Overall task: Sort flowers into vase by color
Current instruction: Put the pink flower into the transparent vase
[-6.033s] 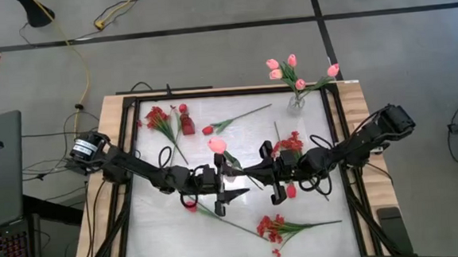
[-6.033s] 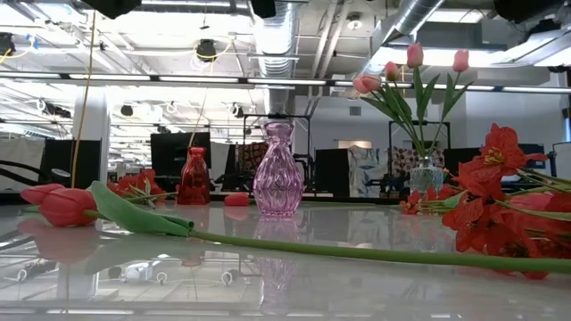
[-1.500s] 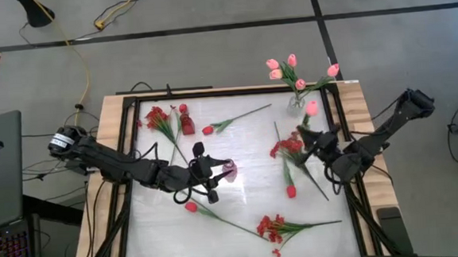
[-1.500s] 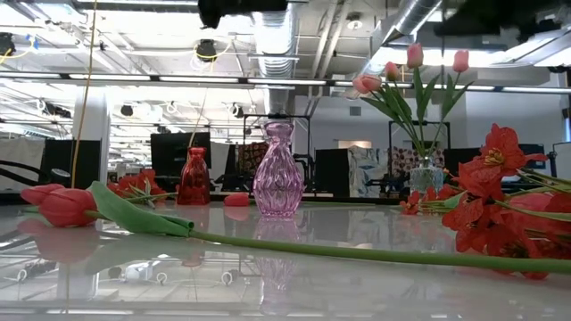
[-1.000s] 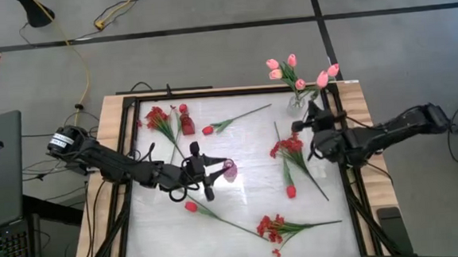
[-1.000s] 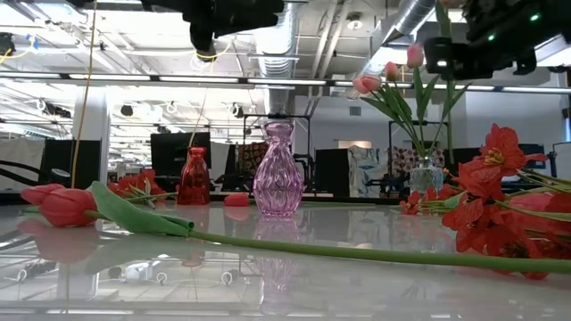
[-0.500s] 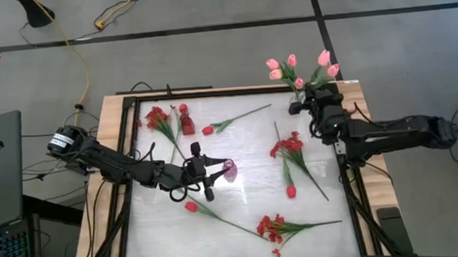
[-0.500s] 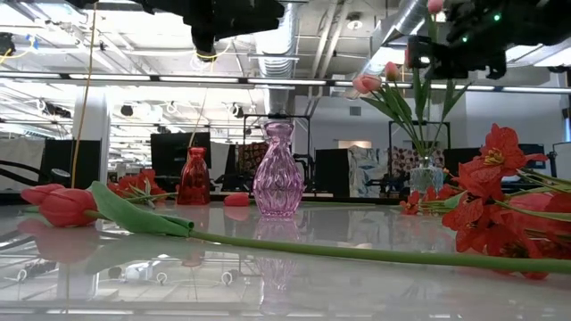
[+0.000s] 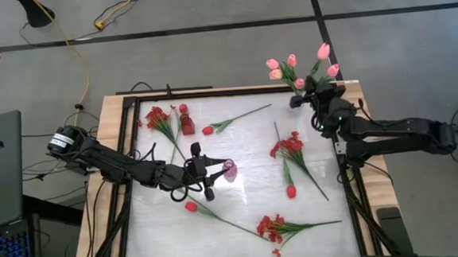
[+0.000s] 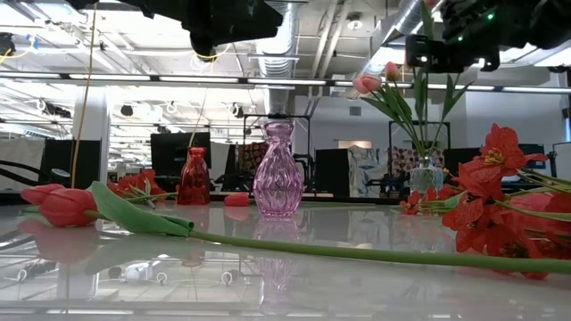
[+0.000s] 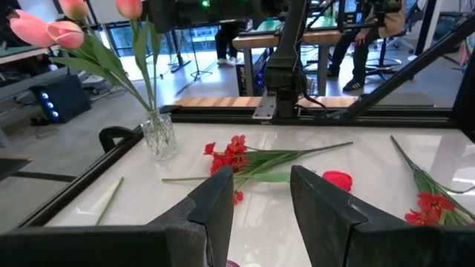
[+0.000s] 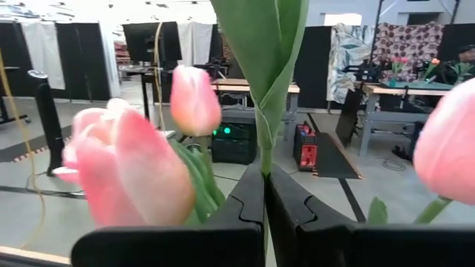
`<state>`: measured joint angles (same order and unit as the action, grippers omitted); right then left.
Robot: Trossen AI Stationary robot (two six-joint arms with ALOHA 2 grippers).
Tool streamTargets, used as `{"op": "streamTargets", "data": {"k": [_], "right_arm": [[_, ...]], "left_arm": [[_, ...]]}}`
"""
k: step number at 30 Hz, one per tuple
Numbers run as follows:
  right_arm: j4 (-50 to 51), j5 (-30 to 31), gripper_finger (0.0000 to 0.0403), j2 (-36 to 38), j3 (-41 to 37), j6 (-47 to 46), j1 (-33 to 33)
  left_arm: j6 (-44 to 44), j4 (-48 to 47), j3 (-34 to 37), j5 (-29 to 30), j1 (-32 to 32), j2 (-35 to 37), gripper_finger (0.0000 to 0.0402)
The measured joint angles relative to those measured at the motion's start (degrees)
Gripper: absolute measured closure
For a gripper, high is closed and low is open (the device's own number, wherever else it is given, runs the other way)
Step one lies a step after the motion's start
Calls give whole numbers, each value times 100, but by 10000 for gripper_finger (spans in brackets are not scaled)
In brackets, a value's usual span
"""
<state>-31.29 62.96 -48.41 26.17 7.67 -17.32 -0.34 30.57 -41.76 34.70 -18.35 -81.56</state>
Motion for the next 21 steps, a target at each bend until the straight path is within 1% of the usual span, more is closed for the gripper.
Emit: {"op": "streamTargets", "data": {"k": [6, 9, 13, 21], "right_arm": [[85, -14, 375, -73, -6, -23, -178], [75, -26, 375, -186, -72, -317, -238], [-186, -163, 375, -318, -220, -460, -354], [-329, -169, 375, -377, -406, -484, -496]], "left_arm": [[-10, -4, 0, 0, 0, 0, 278], [-11, -6, 0, 0, 0, 0, 278], [-28, -28, 0, 0, 0, 0, 278], [-30, -37, 0, -2, 0, 0, 278]]}}
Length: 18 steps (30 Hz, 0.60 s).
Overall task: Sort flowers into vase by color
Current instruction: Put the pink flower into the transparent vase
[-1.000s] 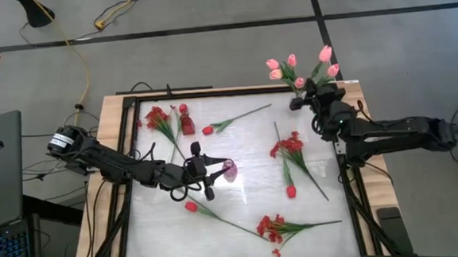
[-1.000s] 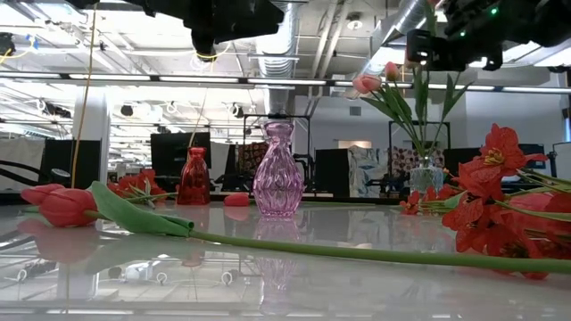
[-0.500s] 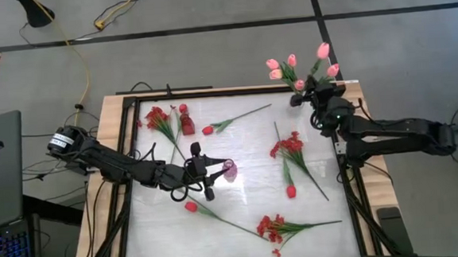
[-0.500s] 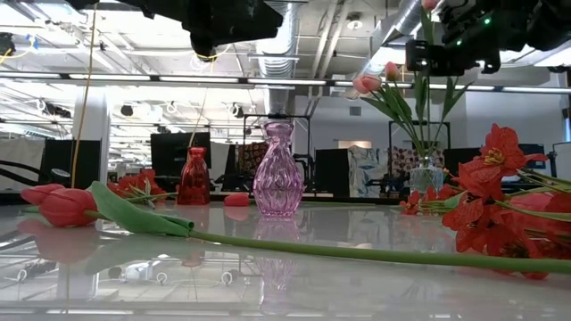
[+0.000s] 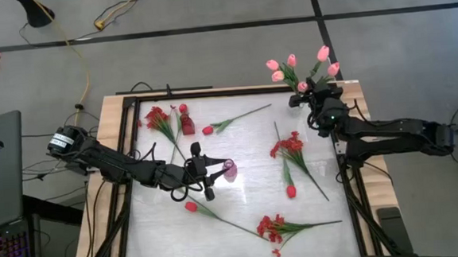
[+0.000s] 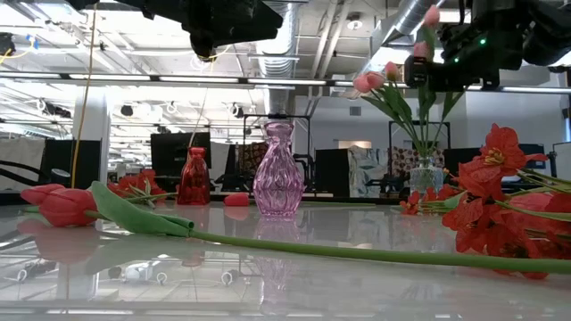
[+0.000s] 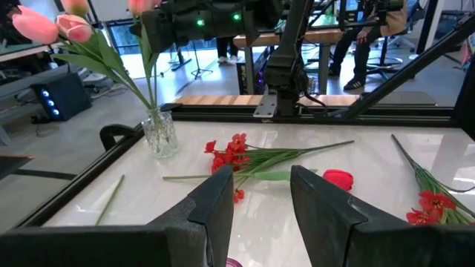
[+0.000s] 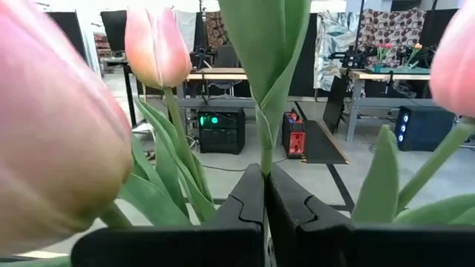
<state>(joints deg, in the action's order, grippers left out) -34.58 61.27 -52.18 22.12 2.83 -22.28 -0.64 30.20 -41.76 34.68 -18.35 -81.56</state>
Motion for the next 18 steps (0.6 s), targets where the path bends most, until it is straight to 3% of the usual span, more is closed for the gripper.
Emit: {"op": "streamTargets", "data": {"k": [18], "right_arm": [[102, -44, 374, -871, 1, -298, 0]], "left_arm": [[-46, 2, 0, -4, 0, 0, 278]]}}
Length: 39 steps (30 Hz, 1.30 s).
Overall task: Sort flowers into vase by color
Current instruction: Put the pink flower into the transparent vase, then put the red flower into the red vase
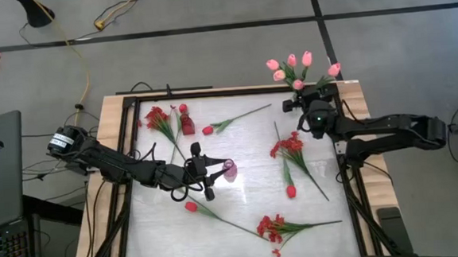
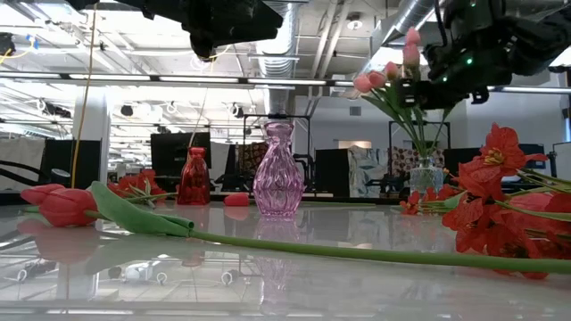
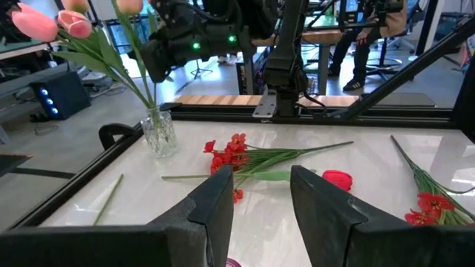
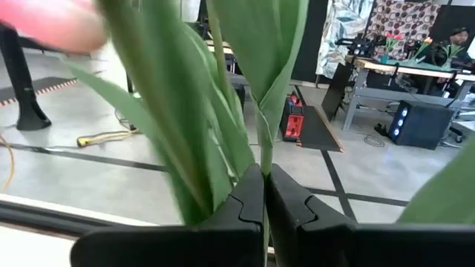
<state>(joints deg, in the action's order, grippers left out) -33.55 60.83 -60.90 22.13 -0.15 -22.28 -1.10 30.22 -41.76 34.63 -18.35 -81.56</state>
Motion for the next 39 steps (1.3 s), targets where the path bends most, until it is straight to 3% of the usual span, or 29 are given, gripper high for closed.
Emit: {"op": "streamTargets", "data": {"k": [14, 27, 33, 39], "right_arm": [[12, 58, 359, -169, 0, 17, 0], [138, 79, 266, 190, 5, 607, 148], [1042, 76, 214, 536, 9, 619, 245], [2144, 70, 196, 865, 9, 683, 425]], "left_arm": [[-21, -92, 0, 2, 0, -2, 278], [-66, -92, 0, 2, 0, -2, 278], [-93, -90, 0, 2, 1, -2, 278], [-129, -84, 0, -123, 2, -2, 278]]}}
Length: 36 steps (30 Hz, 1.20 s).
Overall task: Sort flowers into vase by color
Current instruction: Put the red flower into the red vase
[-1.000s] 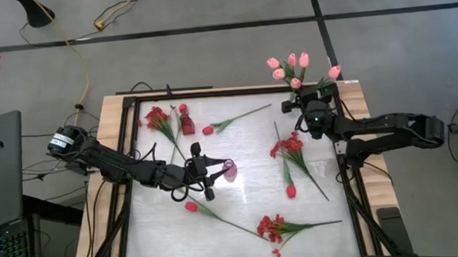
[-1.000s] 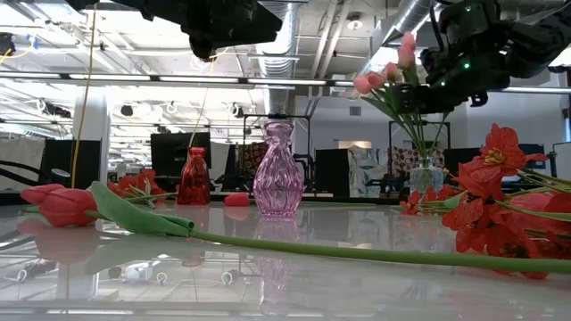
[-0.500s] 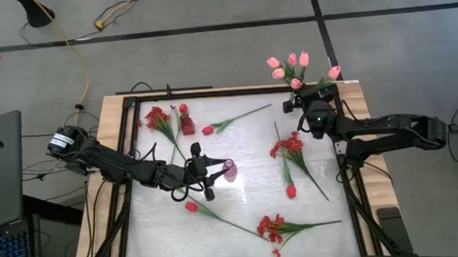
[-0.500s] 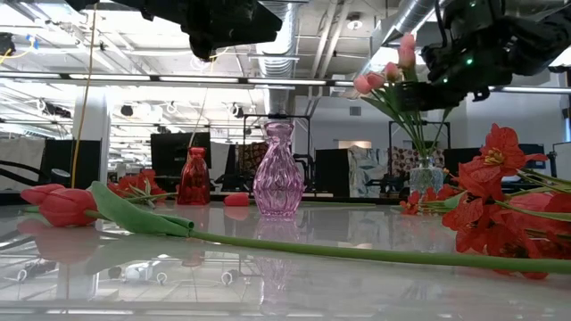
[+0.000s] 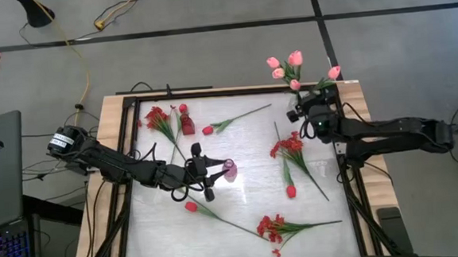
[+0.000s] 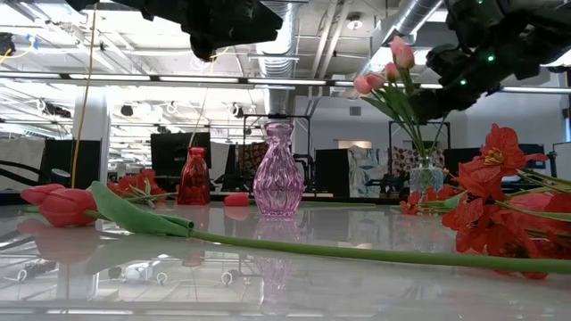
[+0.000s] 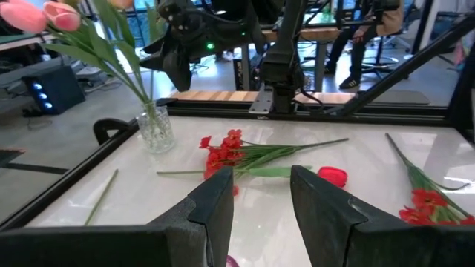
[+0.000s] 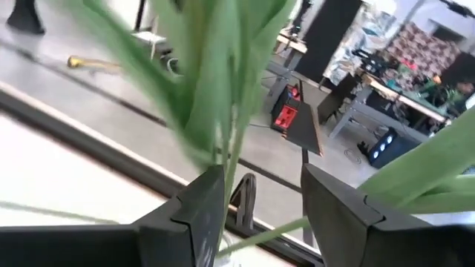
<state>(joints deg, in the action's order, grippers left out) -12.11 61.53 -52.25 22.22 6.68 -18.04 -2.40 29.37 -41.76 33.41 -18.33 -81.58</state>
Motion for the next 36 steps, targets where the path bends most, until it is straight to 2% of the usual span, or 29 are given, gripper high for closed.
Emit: {"op": "streamTargets", "data": {"k": [12, 16, 19, 22, 28, 32, 36], "right_arm": [[313, -19, 204, 186, 0, 1708, 1034], [402, -21, 204, 186, 0, 1746, 1360], [873, -60, 204, 184, 84, 1382, 1567], [1755, -545, 204, 184, 291, 634, 1716], [3306, -1953, 204, 165, 704, -960, 1977], [3833, -2789, 204, 164, 923, -1695, 2232], [4006, -3707, 204, 164, 1090, -2391, 2533]], "left_arm": [[-24, 10, 0, -133, 0, 0, 278], [-37, 8, 0, -145, 0, 0, 278], [-41, 8, 0, -183, 0, 0, 278], [-43, 8, 0, -280, 0, 0, 278], [-43, 8, 0, -317, 0, 0, 278], [-84, 7, 0, -352, 0, 0, 278], [-184, -6, 0, -792, 0, 0, 278]]}}
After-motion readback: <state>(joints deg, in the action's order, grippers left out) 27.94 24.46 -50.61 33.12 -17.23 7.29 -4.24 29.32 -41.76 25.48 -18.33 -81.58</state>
